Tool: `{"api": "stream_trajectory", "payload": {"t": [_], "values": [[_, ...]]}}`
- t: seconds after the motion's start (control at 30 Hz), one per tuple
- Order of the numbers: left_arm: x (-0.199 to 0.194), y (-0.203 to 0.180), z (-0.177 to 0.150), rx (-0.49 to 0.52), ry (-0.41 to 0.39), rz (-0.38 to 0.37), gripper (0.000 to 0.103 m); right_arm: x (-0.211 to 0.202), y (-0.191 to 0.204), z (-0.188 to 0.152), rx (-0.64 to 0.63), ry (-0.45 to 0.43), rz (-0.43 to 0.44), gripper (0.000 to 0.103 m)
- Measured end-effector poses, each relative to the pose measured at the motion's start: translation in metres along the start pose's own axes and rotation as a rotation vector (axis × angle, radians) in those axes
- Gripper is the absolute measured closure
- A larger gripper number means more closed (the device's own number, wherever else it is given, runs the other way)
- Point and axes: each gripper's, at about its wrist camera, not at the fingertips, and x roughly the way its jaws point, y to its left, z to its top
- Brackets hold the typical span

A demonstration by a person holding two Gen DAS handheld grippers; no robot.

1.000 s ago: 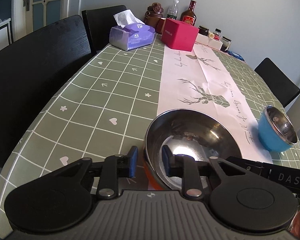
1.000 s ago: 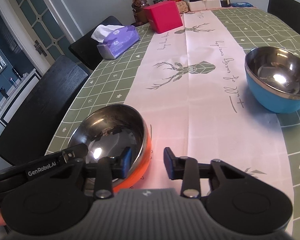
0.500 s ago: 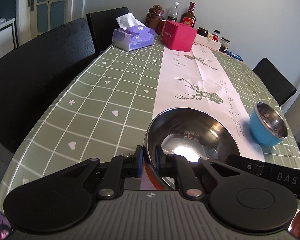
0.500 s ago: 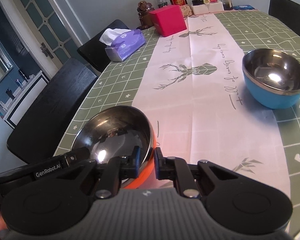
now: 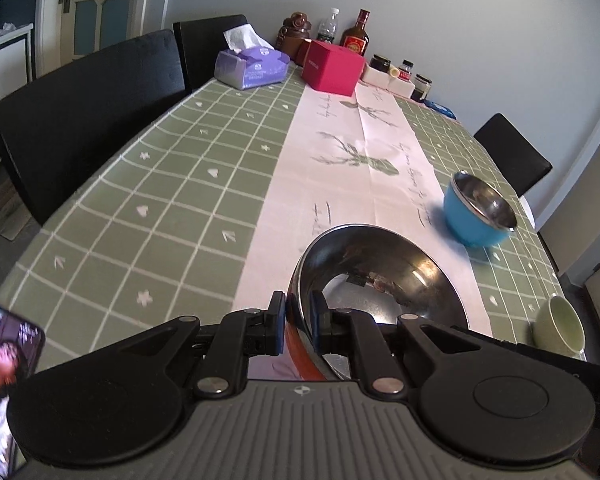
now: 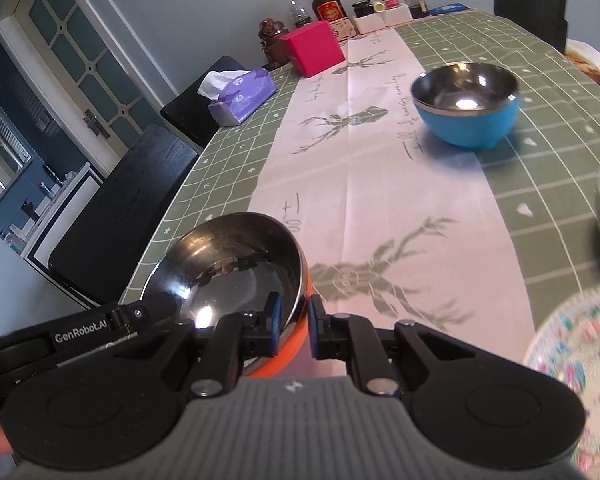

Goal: Organize plates and bowls
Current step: 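Carry the orange bowl along the runner and open both grippers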

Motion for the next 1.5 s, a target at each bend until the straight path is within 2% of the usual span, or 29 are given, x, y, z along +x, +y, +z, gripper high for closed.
{"api": "stream_trajectory", "payload": {"t": [0.3, 0.93, 0.97, 1.03, 1.1, 1.13, 1.17, 1.2, 1.23, 1.33, 1.5], "values": [[-0.003, 0.001, -0.025, -0.014, 0.028, -0.001, 0.089, -0.012, -0.012, -0.029, 0.038, -0.002, -0.013, 0.092], [-0.002, 0.003, -0.038, -0.008, 0.024, 0.0, 0.089, -0.013, -0.008, -0.035, -0.006, -0.031, -0.031, 0.091], [-0.001, 0.004, -0.038, -0.015, 0.022, -0.004, 0.087, -0.013, -0.008, -0.035, -0.005, -0.031, -0.029, 0.09], [-0.002, 0.007, -0.038, -0.035, 0.021, -0.019, 0.072, -0.014, -0.008, -0.036, 0.0, -0.03, -0.022, 0.088], [-0.004, 0.01, -0.038, -0.055, 0.012, -0.034, 0.062, -0.015, -0.008, -0.036, 0.004, -0.035, -0.021, 0.086], [-0.006, 0.01, -0.037, -0.059, 0.001, -0.034, 0.056, -0.016, -0.008, -0.036, 0.005, -0.039, -0.023, 0.078], [-0.008, 0.011, -0.037, -0.062, -0.013, -0.028, 0.052, -0.017, -0.008, -0.036, 0.008, -0.044, -0.023, 0.063], [-0.01, 0.011, -0.036, -0.064, -0.026, -0.022, 0.048, -0.018, -0.008, -0.036, 0.011, -0.049, -0.025, 0.058], [-0.012, 0.013, -0.035, -0.068, -0.041, -0.018, 0.046, -0.02, -0.008, -0.036, 0.012, -0.055, -0.025, 0.053], [-0.019, 0.015, -0.032, -0.079, -0.073, -0.018, 0.043, -0.023, -0.008, -0.035, 0.007, -0.065, -0.031, 0.05], [-0.034, 0.004, -0.021, -0.019, -0.134, -0.033, 0.039, -0.028, -0.013, -0.031, 0.009, -0.068, -0.039, 0.048]]}}
